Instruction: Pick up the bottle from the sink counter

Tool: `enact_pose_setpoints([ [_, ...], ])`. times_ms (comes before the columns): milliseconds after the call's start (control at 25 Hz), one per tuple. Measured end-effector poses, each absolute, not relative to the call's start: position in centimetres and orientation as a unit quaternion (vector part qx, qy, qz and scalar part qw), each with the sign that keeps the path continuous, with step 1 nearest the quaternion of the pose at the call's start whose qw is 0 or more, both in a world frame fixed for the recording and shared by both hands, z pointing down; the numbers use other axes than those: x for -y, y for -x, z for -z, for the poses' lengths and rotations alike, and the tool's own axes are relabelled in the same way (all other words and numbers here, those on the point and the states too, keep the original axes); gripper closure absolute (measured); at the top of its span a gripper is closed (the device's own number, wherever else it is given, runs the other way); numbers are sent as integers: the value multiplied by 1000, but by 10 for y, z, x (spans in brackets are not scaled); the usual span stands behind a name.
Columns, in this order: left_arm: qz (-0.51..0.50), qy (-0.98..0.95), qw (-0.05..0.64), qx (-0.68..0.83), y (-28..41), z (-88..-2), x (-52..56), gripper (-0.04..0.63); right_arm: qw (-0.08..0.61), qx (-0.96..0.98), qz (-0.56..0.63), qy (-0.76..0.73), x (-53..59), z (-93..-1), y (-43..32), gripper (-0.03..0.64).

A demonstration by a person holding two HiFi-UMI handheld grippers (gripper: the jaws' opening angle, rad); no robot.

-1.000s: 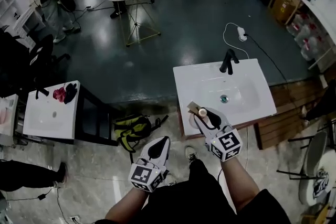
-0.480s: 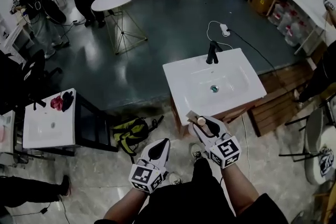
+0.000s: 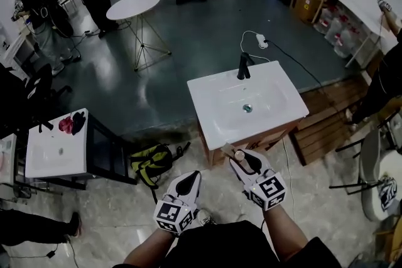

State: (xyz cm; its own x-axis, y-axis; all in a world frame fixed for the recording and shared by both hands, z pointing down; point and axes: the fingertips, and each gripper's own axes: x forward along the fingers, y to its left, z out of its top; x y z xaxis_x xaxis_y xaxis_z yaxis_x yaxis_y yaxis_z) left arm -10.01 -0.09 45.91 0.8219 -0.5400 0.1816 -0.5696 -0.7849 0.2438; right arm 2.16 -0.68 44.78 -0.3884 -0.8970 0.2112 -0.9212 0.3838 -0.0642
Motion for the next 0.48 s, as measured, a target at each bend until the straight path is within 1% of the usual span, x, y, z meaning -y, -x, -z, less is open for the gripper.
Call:
enact_pose_setpoints([
  [480,-53,-931,153,326,56,-461,-44,592,74,850,-84,-515,-37,-442,-59,476],
])
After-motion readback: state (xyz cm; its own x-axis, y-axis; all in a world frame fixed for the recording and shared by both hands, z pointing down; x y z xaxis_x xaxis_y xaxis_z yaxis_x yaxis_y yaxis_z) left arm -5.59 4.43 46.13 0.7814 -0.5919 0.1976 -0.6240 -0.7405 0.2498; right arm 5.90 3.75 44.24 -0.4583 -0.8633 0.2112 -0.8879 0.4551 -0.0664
